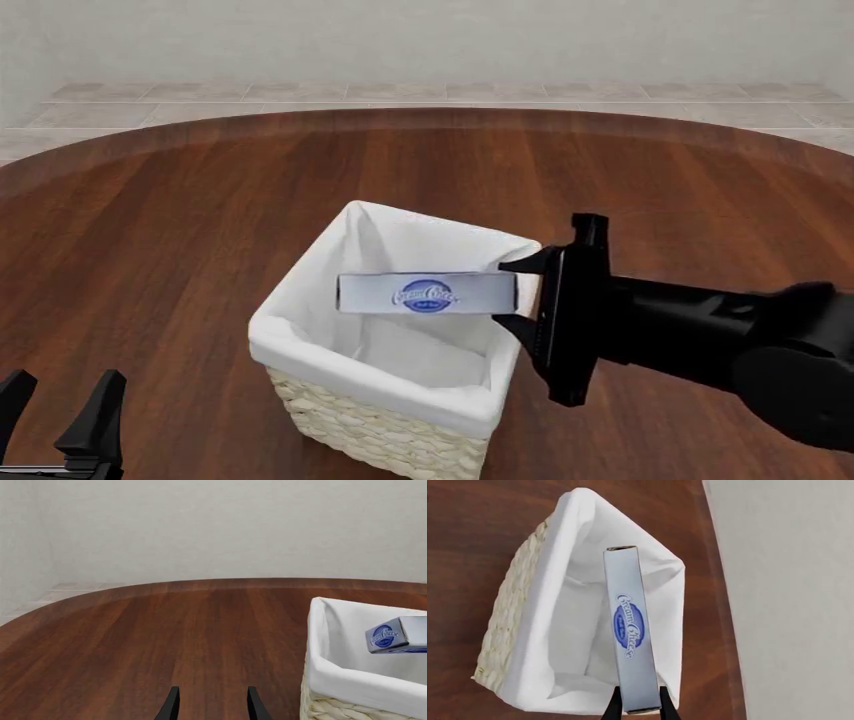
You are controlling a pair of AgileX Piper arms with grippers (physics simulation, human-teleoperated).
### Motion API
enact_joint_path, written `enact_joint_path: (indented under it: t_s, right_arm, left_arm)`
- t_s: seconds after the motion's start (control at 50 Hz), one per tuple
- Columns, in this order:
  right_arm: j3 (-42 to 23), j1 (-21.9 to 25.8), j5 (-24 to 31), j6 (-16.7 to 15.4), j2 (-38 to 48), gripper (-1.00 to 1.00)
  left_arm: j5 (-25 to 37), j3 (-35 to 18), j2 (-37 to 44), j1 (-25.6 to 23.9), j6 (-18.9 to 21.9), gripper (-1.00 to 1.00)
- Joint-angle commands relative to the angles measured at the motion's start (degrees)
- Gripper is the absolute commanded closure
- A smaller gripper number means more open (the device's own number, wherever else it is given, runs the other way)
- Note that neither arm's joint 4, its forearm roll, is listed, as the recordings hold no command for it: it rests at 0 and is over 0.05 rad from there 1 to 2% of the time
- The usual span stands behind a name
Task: Pick up the cream cheese box, and put it in the basket.
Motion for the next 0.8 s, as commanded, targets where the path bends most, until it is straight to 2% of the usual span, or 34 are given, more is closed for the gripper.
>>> enact_joint_path:
  t_s: [0.02, 0.18, 0.2, 0.8]
  right_arm:
    - [-0.5, 0.2, -0.2, 0.7, -0.1, 1.00]
    - [-1.0, -0.2, -0.7, 0.2, 0.0, 1.00]
    - [-1.3, -0.2, -0.5, 0.4, 0.1, -1.00]
    - [-2.4, -0.6, -0.3, -0.7, -0.5, -1.00]
  left_arm:
    - [0.0, 0.0, 0.0, 0.0, 0.0, -1.00]
    - [0.0, 0.0, 0.0, 0.0, 0.0, -1.00]
    - [0.0, 0.0, 0.0, 0.0, 0.0, -1.00]
    - [0.0, 0.0, 0.0, 0.0, 0.0, -1.00]
